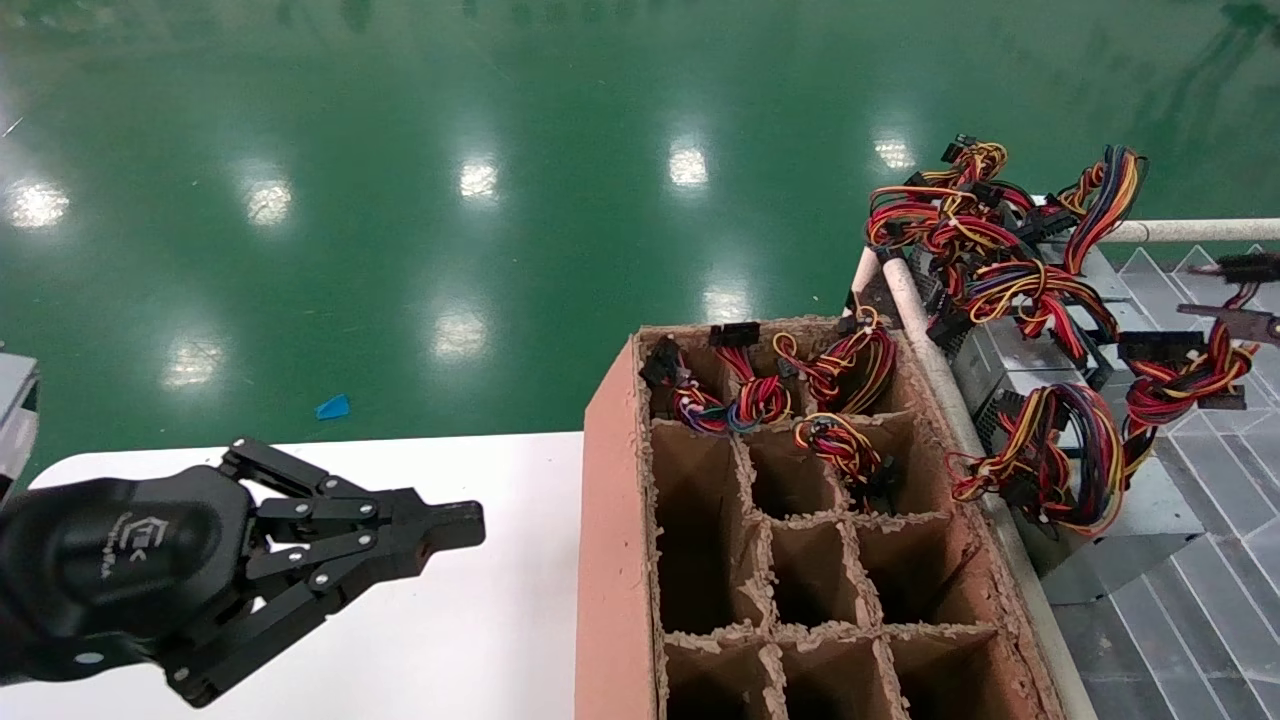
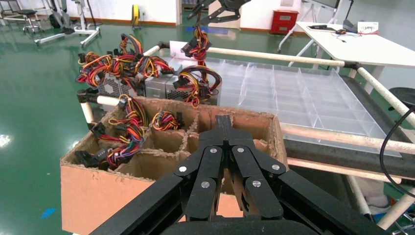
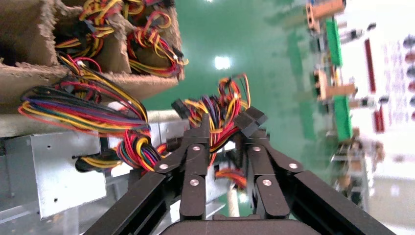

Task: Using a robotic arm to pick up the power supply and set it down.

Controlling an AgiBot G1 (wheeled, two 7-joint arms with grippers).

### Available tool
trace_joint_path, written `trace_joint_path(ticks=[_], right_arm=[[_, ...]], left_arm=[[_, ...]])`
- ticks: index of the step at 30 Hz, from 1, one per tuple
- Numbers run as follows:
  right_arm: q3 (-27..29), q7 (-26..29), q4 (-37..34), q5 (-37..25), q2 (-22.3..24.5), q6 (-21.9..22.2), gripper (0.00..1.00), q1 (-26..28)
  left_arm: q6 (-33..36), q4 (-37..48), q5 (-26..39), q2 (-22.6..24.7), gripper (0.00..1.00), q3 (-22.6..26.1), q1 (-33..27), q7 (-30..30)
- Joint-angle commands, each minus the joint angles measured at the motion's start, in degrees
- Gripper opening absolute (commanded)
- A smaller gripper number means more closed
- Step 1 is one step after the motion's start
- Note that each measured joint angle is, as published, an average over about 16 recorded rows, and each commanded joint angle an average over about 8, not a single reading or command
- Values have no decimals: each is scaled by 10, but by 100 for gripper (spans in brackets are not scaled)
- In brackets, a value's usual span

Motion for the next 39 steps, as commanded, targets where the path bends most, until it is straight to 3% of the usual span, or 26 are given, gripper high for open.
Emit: trace_joint_path(ticks=[1, 10, 21, 38, 39], right_arm=[[-2, 8, 1, -6, 2, 5, 100, -1], [4, 22, 14, -19, 7, 14, 100, 9], [17, 5, 24, 15, 7, 4, 100, 12], [87, 100, 32, 55, -68, -43, 100, -79], [91, 106, 32, 57, -73, -46, 100, -85]], left_arm=[[0, 0, 0, 0, 0, 0, 0, 0], [0, 0, 0, 0, 0, 0, 0, 0], [0, 0, 0, 0, 0, 0, 0, 0], [0, 0, 0, 0, 0, 0, 0, 0], [0, 0, 0, 0, 4, 0, 0, 0]])
